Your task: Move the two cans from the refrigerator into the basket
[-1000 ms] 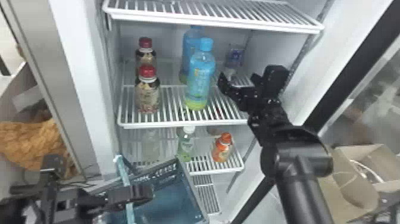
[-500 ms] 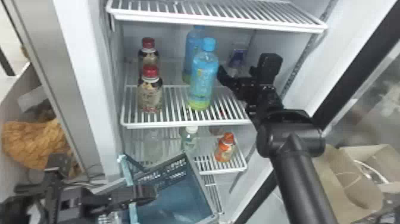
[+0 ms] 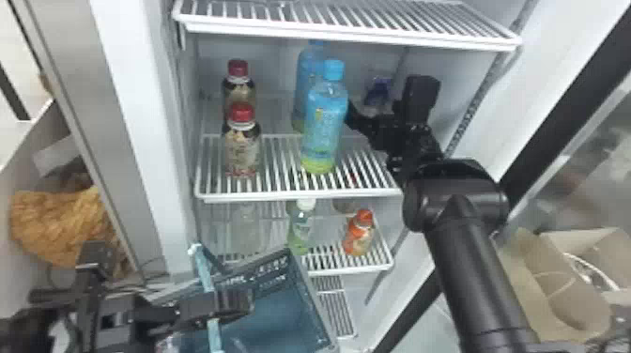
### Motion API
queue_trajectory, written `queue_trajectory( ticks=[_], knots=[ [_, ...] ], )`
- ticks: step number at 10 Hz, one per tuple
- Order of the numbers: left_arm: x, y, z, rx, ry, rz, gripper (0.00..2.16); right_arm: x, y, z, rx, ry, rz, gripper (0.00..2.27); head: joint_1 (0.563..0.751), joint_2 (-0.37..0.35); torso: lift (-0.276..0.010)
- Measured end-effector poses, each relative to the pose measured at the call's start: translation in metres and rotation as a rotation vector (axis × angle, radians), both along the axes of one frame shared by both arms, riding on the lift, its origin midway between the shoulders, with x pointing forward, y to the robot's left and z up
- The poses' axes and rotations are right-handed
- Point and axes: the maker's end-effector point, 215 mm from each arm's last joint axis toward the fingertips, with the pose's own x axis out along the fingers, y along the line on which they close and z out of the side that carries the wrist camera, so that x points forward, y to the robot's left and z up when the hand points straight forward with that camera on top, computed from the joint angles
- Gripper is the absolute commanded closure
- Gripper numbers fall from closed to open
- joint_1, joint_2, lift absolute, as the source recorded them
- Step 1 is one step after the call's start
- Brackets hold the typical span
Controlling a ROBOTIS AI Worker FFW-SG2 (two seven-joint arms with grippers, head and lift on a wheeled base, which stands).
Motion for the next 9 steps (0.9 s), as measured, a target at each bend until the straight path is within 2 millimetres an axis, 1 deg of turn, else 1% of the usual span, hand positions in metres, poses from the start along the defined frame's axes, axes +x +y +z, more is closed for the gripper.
queue_trajectory(
  ticks=[1, 2, 3, 4, 5, 6, 9],
  knots=[
    [0.0, 0.0, 0.0, 0.0, -0.001, -0.001, 1.19, 0.003, -0.001, 0.003, -0.001, -0.003, -0.002, 0.11, 0.695, -0.201, -0.025],
    [0.001, -0.002, 0.001, 0.001, -0.002, -0.004, 1.19, 0.005, -0.003, 0.006, -0.002, -0.005, -0.004, 0.16, 0.695, -0.204, -0.025],
    [0.001, -0.003, 0.001, 0.0, -0.003, -0.007, 1.19, 0.007, -0.005, 0.006, 0.0, -0.003, -0.006, 0.53, 0.695, -0.207, -0.025],
    [0.001, -0.004, 0.001, -0.002, -0.002, -0.007, 1.19, 0.01, -0.007, 0.003, 0.008, 0.005, -0.007, 1.03, 0.694, -0.208, -0.025],
    [0.001, -0.003, 0.001, -0.002, -0.002, -0.007, 1.19, 0.012, -0.009, -0.001, 0.011, 0.015, -0.009, 1.28, 0.695, -0.21, -0.025],
    [0.002, -0.003, 0.001, -0.003, -0.002, -0.006, 1.19, 0.012, -0.011, -0.001, 0.002, 0.005, -0.015, 1.28, 0.695, -0.212, -0.025],
    [0.001, -0.004, 0.001, -0.004, 0.0, -0.006, 1.19, 0.013, -0.015, 0.009, -0.016, -0.042, -0.021, 1.28, 0.689, -0.216, -0.025]
  ],
)
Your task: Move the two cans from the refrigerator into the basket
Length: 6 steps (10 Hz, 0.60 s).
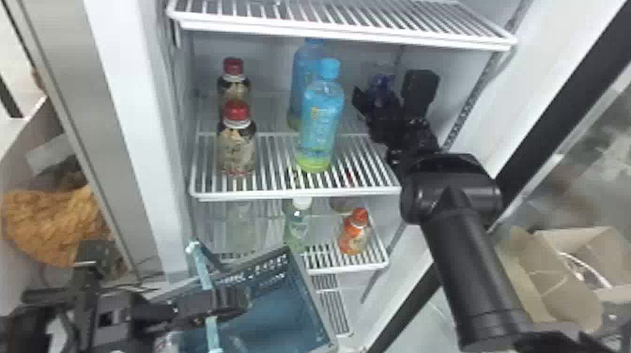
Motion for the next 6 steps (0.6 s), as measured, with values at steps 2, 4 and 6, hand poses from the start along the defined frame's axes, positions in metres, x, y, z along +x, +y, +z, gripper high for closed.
queue_trajectory(
  ticks=[2, 4, 6],
  knots=[
    [0.0, 0.0, 0.0, -0.003, 0.002, 0.002, 1.19, -0.013, 0.002, 0.011, -0.005, -0.036, 0.002, 1.28, 0.689, -0.217, -0.025],
    [-0.001, 0.0, 0.0, -0.005, 0.003, 0.004, 1.19, -0.038, 0.004, 0.02, -0.002, -0.055, 0.001, 1.28, 0.695, -0.22, -0.025],
    [-0.001, 0.001, 0.0, -0.007, 0.005, 0.005, 1.19, -0.062, 0.006, 0.028, -0.006, -0.064, 0.005, 1.28, 0.695, -0.224, -0.025]
  ],
)
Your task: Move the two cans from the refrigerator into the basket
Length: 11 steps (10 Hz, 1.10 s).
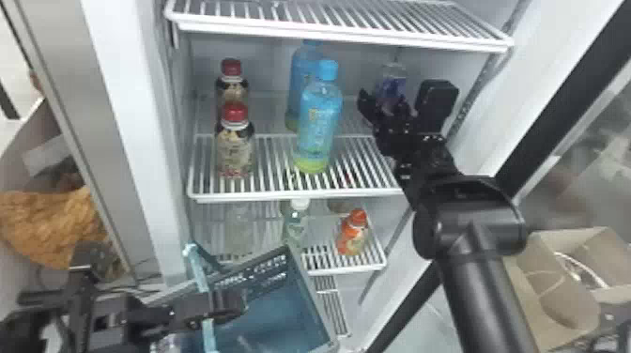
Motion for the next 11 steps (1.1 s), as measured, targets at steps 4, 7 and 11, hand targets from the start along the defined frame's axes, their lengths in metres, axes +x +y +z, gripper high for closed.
queue_trajectory(
  ticks=[4, 7, 11],
  knots=[
    [-0.002, 0.0, -0.002, 0.0, 0.006, 0.002, 1.19, -0.054, 0.011, 0.012, 0.008, -0.004, 0.027, 1.28, 0.695, -0.226, -0.025],
    [-0.003, 0.001, -0.004, 0.0, 0.011, 0.003, 1.19, -0.101, 0.022, 0.018, 0.022, 0.0, 0.063, 1.28, 0.695, -0.222, -0.025],
    [-0.005, 0.0, -0.005, 0.001, 0.015, 0.0, 1.19, -0.168, 0.003, 0.028, -0.002, 0.025, 0.035, 1.28, 0.695, -0.264, -0.025]
  ],
)
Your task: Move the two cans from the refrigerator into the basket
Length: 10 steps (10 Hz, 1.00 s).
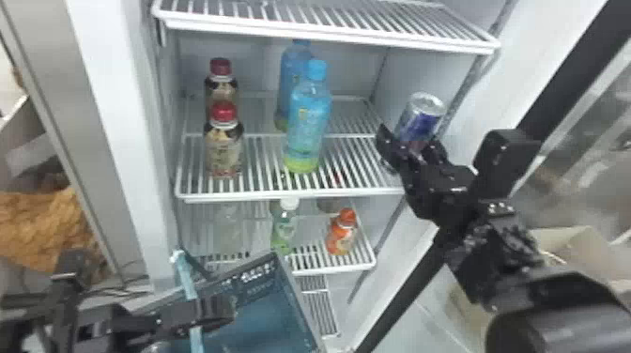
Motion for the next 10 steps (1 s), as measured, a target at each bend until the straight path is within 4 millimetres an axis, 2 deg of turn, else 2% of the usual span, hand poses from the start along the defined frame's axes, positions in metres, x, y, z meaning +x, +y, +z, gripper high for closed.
queue_trajectory(
  ticks=[3, 6, 8, 10],
  knots=[
    [-0.001, 0.0, -0.001, 0.002, 0.002, -0.002, 1.19, -0.043, 0.007, 0.001, 0.024, 0.03, 0.026, 1.28, 0.695, -0.276, -0.025],
    [-0.003, 0.0, -0.003, 0.001, 0.007, -0.001, 1.19, -0.1, 0.035, -0.001, 0.06, 0.105, 0.089, 1.28, 0.695, -0.261, -0.025],
    [-0.004, 0.001, -0.004, 0.0, 0.012, 0.003, 1.19, -0.129, 0.058, -0.017, 0.089, 0.186, 0.163, 1.28, 0.695, -0.241, -0.025],
    [-0.004, 0.001, -0.004, -0.002, 0.013, 0.006, 1.19, -0.147, 0.084, -0.036, 0.13, 0.261, 0.228, 1.28, 0.695, -0.204, -0.025]
  ],
)
